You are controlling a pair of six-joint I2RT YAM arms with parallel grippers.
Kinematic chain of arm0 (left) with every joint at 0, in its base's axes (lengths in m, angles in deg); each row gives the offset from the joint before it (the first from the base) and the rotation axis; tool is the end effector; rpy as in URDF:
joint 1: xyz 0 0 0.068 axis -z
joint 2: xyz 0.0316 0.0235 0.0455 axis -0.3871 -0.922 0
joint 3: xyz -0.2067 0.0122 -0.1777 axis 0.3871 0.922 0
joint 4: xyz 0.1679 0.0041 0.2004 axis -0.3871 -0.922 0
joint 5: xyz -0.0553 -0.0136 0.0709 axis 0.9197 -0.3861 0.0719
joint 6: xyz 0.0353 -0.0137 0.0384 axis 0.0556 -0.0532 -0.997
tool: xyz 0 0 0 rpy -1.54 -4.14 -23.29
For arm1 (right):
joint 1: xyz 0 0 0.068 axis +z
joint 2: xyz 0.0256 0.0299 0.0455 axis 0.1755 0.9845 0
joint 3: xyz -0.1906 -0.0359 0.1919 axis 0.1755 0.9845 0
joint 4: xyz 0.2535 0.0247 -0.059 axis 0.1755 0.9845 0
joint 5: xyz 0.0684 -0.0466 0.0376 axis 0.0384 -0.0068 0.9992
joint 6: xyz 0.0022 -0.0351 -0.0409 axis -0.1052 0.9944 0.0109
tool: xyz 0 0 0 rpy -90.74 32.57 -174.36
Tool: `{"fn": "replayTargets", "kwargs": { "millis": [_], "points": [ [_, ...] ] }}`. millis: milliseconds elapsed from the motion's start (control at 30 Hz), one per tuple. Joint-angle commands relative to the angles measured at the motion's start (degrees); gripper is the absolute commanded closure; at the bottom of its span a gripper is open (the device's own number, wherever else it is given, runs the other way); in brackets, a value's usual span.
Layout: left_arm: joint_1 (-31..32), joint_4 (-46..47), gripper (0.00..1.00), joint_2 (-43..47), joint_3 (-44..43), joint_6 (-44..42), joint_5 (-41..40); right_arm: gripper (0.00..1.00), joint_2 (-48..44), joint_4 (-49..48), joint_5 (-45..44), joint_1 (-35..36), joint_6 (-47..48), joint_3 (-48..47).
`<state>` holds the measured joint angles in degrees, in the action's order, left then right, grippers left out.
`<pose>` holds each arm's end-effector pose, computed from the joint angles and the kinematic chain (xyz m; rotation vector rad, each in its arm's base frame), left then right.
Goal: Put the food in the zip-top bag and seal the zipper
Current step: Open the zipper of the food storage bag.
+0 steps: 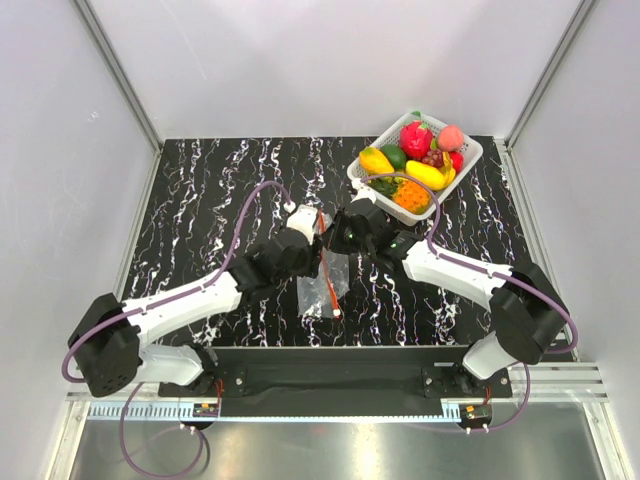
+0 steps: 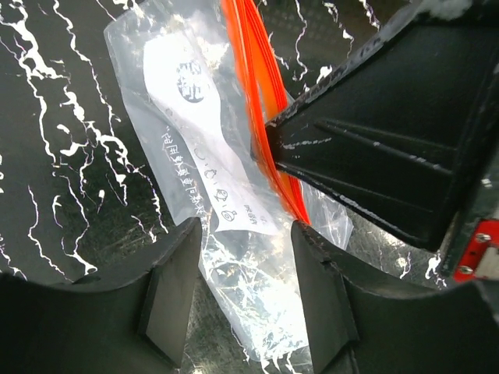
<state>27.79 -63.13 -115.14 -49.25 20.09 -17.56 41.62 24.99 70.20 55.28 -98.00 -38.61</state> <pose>0.1843 -0.2057 0.2462 0.3740 2.1309 -0.3588 0.2470 0.2454 0.2504 -0.0070 2.2158 0.8326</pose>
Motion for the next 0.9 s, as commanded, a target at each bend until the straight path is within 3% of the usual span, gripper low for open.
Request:
{"fn": "replayTargets", "kwargs": {
  "millis": [0,267,867],
  "points": [
    [0.2,2.6,0.44,3.0,-1.0,0.9,-2.0,1.0,-0.4,-0.2,-1.5,0.7,0.2,-2.1],
    [0.1,3.6,0.4,6.8,0.7,2.1,-2.0,1.0,-0.1,-0.2,-1.7,0.7,0.0,-1.9],
    [0.1,3.5,0.43,0.9,-1.9,1.8,-3.8,1.0,-0.7,-0.3,-1.6,1.0,-0.3,-2.0]
  ]
}}
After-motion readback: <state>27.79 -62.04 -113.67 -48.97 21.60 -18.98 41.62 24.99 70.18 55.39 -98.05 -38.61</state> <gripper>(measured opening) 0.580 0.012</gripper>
